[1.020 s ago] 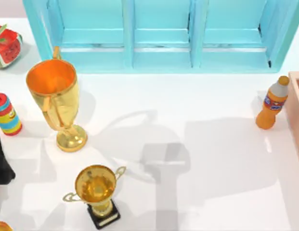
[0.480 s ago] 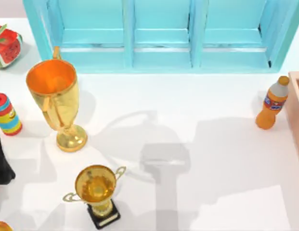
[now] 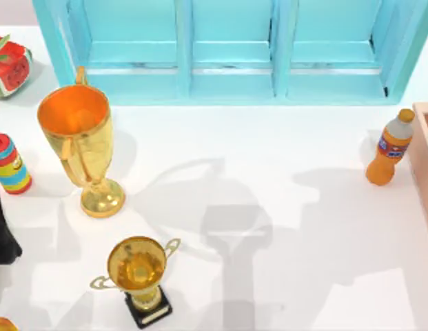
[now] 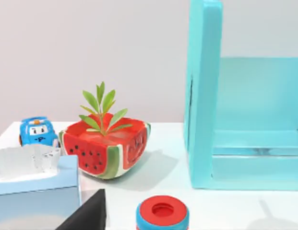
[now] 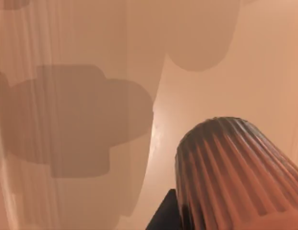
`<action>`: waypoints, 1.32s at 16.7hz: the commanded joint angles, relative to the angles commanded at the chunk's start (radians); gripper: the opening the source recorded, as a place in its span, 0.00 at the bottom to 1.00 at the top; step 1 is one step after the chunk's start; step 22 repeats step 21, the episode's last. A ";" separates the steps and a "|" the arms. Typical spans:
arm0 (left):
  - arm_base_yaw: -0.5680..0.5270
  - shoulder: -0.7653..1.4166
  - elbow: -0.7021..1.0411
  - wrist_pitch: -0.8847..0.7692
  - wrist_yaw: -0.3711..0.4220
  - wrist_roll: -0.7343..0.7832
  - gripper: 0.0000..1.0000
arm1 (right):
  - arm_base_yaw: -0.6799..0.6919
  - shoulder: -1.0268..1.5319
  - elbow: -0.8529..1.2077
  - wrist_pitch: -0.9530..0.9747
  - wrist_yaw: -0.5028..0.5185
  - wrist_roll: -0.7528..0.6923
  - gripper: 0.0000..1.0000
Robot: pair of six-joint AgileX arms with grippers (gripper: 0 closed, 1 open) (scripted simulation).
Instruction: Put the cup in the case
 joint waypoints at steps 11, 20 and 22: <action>0.000 0.000 0.000 0.000 0.000 0.000 1.00 | 0.000 0.000 0.000 0.000 0.000 0.000 0.68; 0.000 0.000 0.000 0.000 0.000 0.000 1.00 | 0.000 0.000 0.000 0.000 0.000 0.000 1.00; 0.000 0.000 0.000 0.000 0.000 0.000 1.00 | 0.000 0.000 0.000 0.000 0.000 0.000 1.00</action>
